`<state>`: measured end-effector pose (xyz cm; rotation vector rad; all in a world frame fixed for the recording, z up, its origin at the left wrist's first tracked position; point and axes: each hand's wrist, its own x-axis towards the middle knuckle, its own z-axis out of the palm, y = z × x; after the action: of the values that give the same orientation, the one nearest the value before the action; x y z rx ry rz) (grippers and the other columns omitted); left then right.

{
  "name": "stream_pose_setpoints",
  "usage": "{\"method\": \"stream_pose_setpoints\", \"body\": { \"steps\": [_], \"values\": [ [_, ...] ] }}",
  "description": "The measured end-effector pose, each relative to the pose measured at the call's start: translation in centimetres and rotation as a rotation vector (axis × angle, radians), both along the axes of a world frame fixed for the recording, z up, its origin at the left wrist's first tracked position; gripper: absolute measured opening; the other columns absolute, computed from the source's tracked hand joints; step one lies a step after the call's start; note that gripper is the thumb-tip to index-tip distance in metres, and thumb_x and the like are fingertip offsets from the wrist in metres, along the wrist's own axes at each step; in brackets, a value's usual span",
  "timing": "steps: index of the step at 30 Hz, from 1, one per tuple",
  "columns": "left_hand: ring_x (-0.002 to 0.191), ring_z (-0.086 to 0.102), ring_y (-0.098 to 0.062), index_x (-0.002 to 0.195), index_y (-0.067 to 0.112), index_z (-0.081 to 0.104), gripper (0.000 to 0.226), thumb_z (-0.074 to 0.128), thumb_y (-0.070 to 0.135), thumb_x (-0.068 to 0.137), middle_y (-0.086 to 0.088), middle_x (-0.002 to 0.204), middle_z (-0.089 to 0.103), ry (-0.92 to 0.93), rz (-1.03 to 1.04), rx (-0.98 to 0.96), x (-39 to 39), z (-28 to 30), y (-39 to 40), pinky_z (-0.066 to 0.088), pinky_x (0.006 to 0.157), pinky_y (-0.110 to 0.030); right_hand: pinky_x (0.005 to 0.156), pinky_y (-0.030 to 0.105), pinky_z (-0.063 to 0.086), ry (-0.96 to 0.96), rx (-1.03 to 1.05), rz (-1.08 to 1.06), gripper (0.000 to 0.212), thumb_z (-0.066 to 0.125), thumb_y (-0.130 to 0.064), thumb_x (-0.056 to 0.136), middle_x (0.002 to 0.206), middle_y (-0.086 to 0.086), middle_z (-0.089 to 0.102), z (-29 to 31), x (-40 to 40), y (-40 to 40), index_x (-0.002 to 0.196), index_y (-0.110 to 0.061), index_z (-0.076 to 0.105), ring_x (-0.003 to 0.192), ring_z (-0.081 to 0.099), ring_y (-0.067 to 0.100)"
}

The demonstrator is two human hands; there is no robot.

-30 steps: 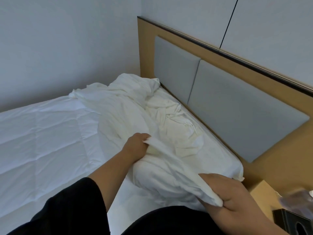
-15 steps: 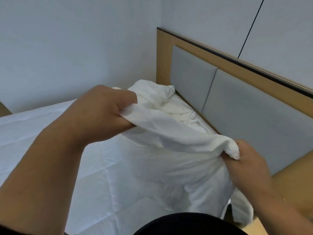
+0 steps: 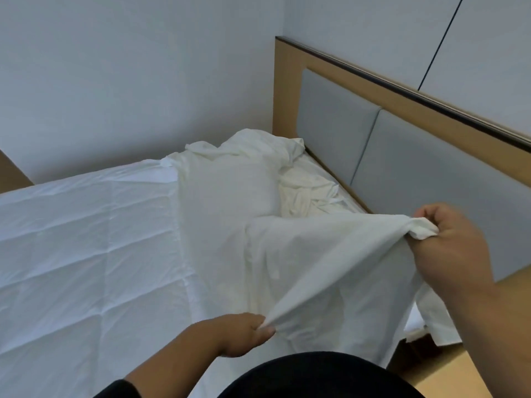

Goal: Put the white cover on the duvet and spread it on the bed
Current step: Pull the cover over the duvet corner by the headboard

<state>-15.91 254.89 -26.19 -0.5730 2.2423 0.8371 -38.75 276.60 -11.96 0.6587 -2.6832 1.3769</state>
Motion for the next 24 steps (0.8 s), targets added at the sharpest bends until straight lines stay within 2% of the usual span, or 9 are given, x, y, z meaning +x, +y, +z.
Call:
{"method": "stream_pose_setpoints", "body": {
  "steps": [5, 9, 12, 14, 15, 17, 19, 22, 24],
  "values": [
    [0.143, 0.031, -0.010, 0.154, 0.033, 0.024, 0.079, 0.054, 0.067, 0.089, 0.014, 0.158, 0.027, 0.584, -0.057, -0.260, -6.0, 4.5, 1.6, 0.029, 0.115, -0.027, 0.058, 0.007, 0.038, -0.001, 0.107, 0.193, 0.023, 0.071, -0.006, 0.085, 0.078, -0.009, 0.060, 0.9, 0.1, 0.6, 0.078, -0.025, 0.059, 0.071, 0.053, -0.008],
    [0.134, 0.039, -0.015, 0.148, 0.021, 0.034, 0.092, 0.059, 0.074, 0.077, 0.002, 0.149, 0.042, 1.096, -0.100, -0.291, -10.8, 8.2, 6.6, 0.033, 0.113, -0.030, 0.061, 0.010, 0.042, -0.040, 0.158, 0.304, 0.021, 0.073, -0.016, 0.084, 0.079, -0.010, 0.064, 1.4, 0.9, 1.0, 0.079, -0.030, 0.058, 0.072, 0.055, -0.003],
    [0.100, 0.055, -0.021, 0.117, 0.018, 0.059, 0.062, 0.053, 0.066, 0.079, 0.001, 0.111, 0.061, 1.166, -0.144, -0.409, -13.9, 8.6, 8.5, 0.049, 0.090, -0.038, 0.062, 0.015, 0.042, -0.104, 0.229, 0.377, 0.018, 0.077, -0.032, 0.081, 0.084, -0.016, 0.065, 1.9, 1.2, 2.2, 0.083, -0.032, 0.059, 0.075, 0.057, 0.002],
    [0.072, 0.052, -0.024, 0.086, 0.016, 0.057, 0.029, 0.056, 0.045, 0.081, 0.002, 0.081, 0.055, 1.187, -0.119, -0.436, -15.4, 8.8, 8.8, 0.047, 0.062, -0.041, 0.061, 0.018, 0.042, -0.119, 0.382, 0.426, 0.020, 0.079, -0.035, 0.079, 0.082, -0.013, 0.065, 3.1, 0.8, 3.9, 0.084, -0.034, 0.060, 0.073, 0.056, 0.004],
    [0.069, 0.049, -0.023, 0.080, 0.017, 0.051, 0.020, 0.060, 0.035, 0.082, 0.005, 0.076, 0.048, 1.146, -0.104, -0.438, -16.0, 8.7, 8.9, 0.043, 0.057, -0.039, 0.061, 0.021, 0.042, -0.105, 0.480, 0.444, 0.019, 0.078, -0.033, 0.080, 0.082, -0.012, 0.064, 4.0, 0.7, 4.9, 0.085, -0.035, 0.060, 0.074, 0.056, 0.006],
    [0.069, 0.045, -0.022, 0.077, 0.021, 0.039, 0.023, 0.062, 0.021, 0.084, 0.009, 0.072, 0.036, 1.046, -0.112, -0.442, -16.9, 8.5, 9.8, 0.038, 0.056, -0.035, 0.061, 0.025, 0.042, -0.039, 0.651, 0.476, 0.017, 0.071, -0.028, 0.085, 0.079, -0.008, 0.060, 5.4, 0.9, 6.8, 0.086, -0.034, 0.055, 0.073, 0.053, 0.010],
    [0.065, 0.043, -0.022, 0.075, 0.021, 0.035, 0.031, 0.064, 0.010, 0.077, 0.008, 0.071, 0.036, 1.102, -0.138, -0.450, -17.6, 8.5, 11.1, 0.036, 0.051, -0.034, 0.059, 0.030, 0.041, 0.031, 0.739, 0.496, 0.020, 0.061, -0.019, 0.088, 0.074, -0.004, 0.054, 5.5, 2.0, 8.0, 0.086, -0.032, 0.046, 0.068, 0.049, 0.013],
    [0.064, 0.044, -0.024, 0.076, 0.015, 0.044, 0.028, 0.066, 0.001, 0.068, -0.002, 0.077, 0.047, 1.174, -0.071, -0.397, -18.6, 8.1, 11.3, 0.038, 0.048, -0.035, 0.054, 0.026, 0.031, 0.068, 0.683, 0.495, 0.020, 0.051, -0.016, 0.088, 0.071, -0.004, 0.050, 2.9, 5.0, 8.6, 0.089, -0.031, 0.037, 0.064, 0.044, 0.012],
    [0.069, 0.046, -0.024, 0.081, 0.013, 0.051, 0.014, 0.058, 0.005, 0.072, -0.002, 0.083, 0.049, 1.163, -0.027, -0.327, -18.5, 7.5, 10.5, 0.040, 0.052, -0.035, 0.057, 0.022, 0.033, -0.080, 0.568, 0.471, 0.019, 0.052, -0.023, 0.090, 0.074, -0.008, 0.051, 0.0, 6.3, 9.0, 0.092, -0.036, 0.039, 0.066, 0.046, 0.009]
  ]
}}
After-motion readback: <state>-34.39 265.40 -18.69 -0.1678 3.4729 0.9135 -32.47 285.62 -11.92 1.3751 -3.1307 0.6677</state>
